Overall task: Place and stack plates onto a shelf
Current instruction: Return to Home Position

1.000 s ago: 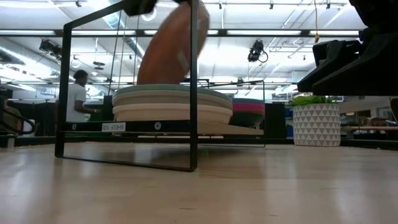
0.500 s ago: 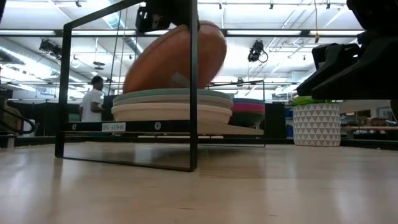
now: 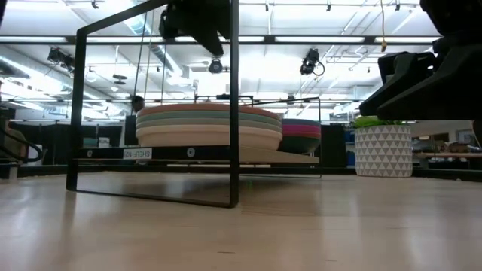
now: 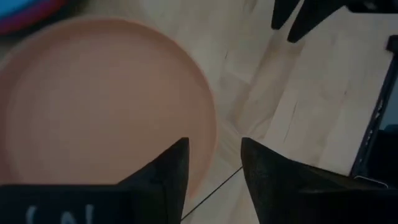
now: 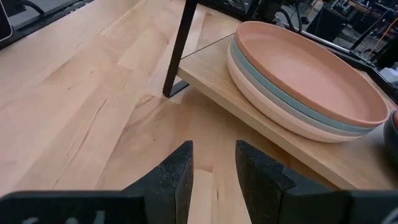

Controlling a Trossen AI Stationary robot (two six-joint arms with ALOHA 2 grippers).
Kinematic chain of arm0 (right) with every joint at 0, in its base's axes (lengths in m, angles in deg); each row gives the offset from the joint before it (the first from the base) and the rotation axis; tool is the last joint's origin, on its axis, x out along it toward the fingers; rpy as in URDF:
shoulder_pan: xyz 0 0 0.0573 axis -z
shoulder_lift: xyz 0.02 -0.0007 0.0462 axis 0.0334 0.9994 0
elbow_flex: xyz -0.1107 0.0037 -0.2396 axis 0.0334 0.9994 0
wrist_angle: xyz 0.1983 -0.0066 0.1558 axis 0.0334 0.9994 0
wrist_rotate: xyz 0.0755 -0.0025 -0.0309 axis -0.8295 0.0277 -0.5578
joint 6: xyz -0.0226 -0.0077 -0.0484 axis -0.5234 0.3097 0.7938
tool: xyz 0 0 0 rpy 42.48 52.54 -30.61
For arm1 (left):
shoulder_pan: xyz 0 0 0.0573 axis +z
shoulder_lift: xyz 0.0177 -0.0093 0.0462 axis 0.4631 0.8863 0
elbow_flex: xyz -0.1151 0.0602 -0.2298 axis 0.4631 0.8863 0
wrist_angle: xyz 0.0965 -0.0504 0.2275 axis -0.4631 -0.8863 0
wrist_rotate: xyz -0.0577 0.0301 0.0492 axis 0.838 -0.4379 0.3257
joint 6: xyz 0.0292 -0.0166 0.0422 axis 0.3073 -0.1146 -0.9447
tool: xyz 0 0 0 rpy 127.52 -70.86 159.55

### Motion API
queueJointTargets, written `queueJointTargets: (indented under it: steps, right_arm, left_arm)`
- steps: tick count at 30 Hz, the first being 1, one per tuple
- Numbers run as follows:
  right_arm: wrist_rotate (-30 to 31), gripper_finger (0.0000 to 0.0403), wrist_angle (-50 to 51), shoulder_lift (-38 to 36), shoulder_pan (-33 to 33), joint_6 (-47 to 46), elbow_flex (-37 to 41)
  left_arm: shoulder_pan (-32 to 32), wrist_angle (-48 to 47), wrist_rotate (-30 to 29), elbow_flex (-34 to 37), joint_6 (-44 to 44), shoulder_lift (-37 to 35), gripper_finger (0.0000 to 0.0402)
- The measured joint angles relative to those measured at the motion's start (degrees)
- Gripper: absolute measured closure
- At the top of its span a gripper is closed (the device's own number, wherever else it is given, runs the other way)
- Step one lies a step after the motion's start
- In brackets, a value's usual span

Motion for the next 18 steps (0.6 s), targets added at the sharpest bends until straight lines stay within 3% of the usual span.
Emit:
queueJointTargets:
  steps: [5, 9, 12, 18]
  right_arm:
    - [0.0, 0.0277, 0.3, 0.0, -0.4, -0.3, 0.0]
    - [0.0, 0.0277, 2.7, 0.0, -1.7, -1.3, 0.0]
    - [0.6, 0.0277, 4.4, -0.1, -2.5, -1.8, 0.0]
    - [1.6, 0.0277, 4.5, -1.2, -2.7, -2.4, 0.5]
  left_arm:
    - [-1.2, -0.6, -0.6, 0.0, -6.4, -2.8, 0.0258]
    - [-4.1, -3.6, -12.7, 2.0, -9.4, -6.3, 0.0260]
    - [-4.6, -2.3, -15.4, 6.6, -9.8, -9.6, 0.0260]
    - [-4.6, 11.8, -15.6, 21.6, -13.9, -17.4, 0.0260]
